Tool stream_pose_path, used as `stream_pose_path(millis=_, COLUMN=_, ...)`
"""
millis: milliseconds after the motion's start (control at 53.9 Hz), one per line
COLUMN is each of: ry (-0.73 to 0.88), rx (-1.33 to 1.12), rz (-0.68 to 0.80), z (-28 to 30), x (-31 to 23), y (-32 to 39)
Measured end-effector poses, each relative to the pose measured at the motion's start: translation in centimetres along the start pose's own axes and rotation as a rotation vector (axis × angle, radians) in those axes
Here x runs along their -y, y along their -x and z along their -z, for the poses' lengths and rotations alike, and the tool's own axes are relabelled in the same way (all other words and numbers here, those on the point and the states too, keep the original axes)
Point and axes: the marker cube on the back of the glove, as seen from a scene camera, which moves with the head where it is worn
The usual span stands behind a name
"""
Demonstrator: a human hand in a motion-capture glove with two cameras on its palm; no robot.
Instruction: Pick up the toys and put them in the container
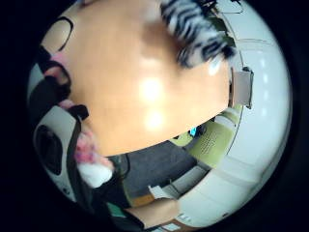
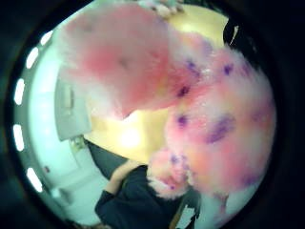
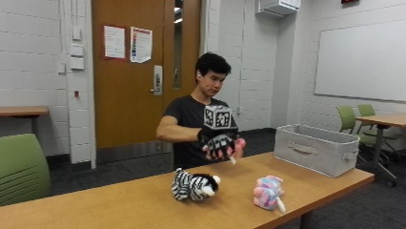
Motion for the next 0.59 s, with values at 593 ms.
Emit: stream_pose_path(millis=593, ry=-0.263, rx=0.137, rz=0.34, z=27.3, x=4.7, y=34.7)
